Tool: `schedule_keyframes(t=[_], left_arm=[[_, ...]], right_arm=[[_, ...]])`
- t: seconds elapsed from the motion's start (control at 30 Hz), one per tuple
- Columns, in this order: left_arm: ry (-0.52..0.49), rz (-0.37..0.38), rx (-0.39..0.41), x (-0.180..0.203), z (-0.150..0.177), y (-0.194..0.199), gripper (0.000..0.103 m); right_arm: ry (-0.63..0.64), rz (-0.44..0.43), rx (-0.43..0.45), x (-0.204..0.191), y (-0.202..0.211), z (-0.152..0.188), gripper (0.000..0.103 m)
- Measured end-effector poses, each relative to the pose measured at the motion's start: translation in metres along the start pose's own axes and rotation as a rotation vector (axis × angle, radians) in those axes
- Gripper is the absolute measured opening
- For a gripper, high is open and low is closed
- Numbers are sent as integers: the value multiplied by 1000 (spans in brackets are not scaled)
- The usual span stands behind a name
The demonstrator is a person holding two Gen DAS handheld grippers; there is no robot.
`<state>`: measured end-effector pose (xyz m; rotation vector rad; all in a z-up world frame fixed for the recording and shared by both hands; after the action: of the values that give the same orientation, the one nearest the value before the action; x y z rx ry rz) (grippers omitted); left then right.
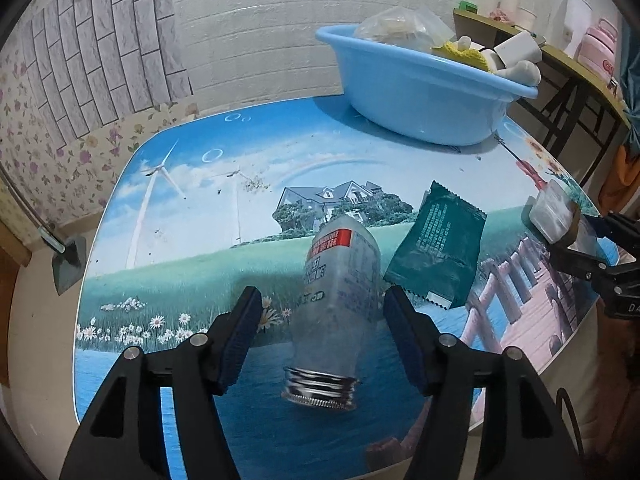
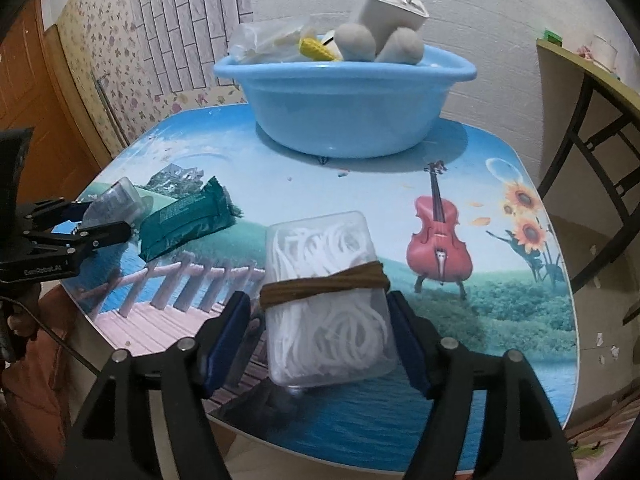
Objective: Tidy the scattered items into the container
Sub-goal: 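Lift the glass bottle with left tool while right lifts the banded box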
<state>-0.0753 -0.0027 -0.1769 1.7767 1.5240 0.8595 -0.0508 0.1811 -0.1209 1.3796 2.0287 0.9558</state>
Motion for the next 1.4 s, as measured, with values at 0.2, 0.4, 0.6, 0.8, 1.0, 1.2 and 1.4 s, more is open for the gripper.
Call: schedule_keyframes(t=[0.2, 0.4, 0.6, 0.8, 1.0, 1.2, 1.4], left_arm=[[15, -7, 5, -3, -1, -3, 76], [7, -3, 3, -1, -1, -4, 82], [-4, 6, 10, 2, 0, -7, 94], [-16, 15, 13, 6, 1, -9, 103], [-17, 18, 11, 7, 1, -9, 103], [-15, 16, 12, 7, 0, -9, 103], [-11, 13, 15, 5, 0, -10, 103]], right_arm=[[-24, -3, 14, 4, 0, 1, 84], [4, 21, 11, 1, -2, 1, 86], [-1, 9, 22, 1, -3, 1, 91], [12, 28, 11, 2, -5, 4, 101], [-18, 37, 14, 7, -4, 5, 103], [-24, 51, 13, 9, -5, 5, 103], [-33, 95, -2, 13, -6, 6, 103]])
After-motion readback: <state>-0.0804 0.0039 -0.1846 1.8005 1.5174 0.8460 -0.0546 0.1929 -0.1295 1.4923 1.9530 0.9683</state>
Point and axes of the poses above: each gripper's, at about its wrist camera, not at the fingertips, and y roughly against the way its jaws point, x to its right, z to its underside, the point moved 10 cm from there along -y, roughly the way its jaws point, and after that the axes turned 6 degrees about y, right-handed, at the moved point
